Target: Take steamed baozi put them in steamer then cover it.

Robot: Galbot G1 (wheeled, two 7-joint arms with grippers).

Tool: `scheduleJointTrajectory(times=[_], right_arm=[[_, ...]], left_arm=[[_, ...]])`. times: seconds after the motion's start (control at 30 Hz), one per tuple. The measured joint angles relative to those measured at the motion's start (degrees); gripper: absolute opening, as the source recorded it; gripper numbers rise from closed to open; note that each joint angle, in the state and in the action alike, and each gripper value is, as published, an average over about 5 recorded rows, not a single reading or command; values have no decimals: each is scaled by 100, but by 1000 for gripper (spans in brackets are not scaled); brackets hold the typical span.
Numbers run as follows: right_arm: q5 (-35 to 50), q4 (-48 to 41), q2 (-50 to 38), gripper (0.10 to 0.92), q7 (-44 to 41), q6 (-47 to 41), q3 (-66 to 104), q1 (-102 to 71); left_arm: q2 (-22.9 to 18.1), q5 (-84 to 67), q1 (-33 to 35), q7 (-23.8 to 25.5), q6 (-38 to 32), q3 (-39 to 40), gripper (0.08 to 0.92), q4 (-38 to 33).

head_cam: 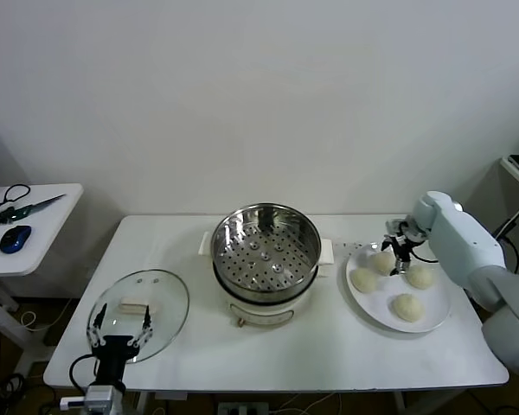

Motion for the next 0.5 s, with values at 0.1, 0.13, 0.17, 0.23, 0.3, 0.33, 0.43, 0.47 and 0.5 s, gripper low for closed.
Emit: scheduleJointTrajectory(times=[0.1,0.13,0.17,0.23,0.3,0.33,0.43,0.47,0.5], right_arm=[[-97,-91,45,783,-5,29,28,19],[-125,-117,58,770,-7,38,37,24],[-150,-140,70,761,-8,45,45,28],[-191,-177,92,746,-10,59,62,32],[-225,-204,110,737,-11,73,80,37],[-240,-215,117,732,-11,81,89,41],[-271,-234,135,723,-11,110,127,54],[-278,-236,140,722,-11,121,140,59],[-284,-236,143,722,-11,133,151,65]], left_arm=[[2,0,-4,0,-3,4,823,18],[3,0,-5,0,-4,5,823,21],[3,0,-5,0,-6,6,823,24],[5,1,-5,-1,-7,7,823,27],[6,2,-3,-3,-10,9,823,29],[7,2,-1,-4,-11,10,823,30],[7,4,11,-6,-15,14,823,30],[7,5,17,-7,-17,15,823,30],[6,6,24,-9,-18,16,823,30]])
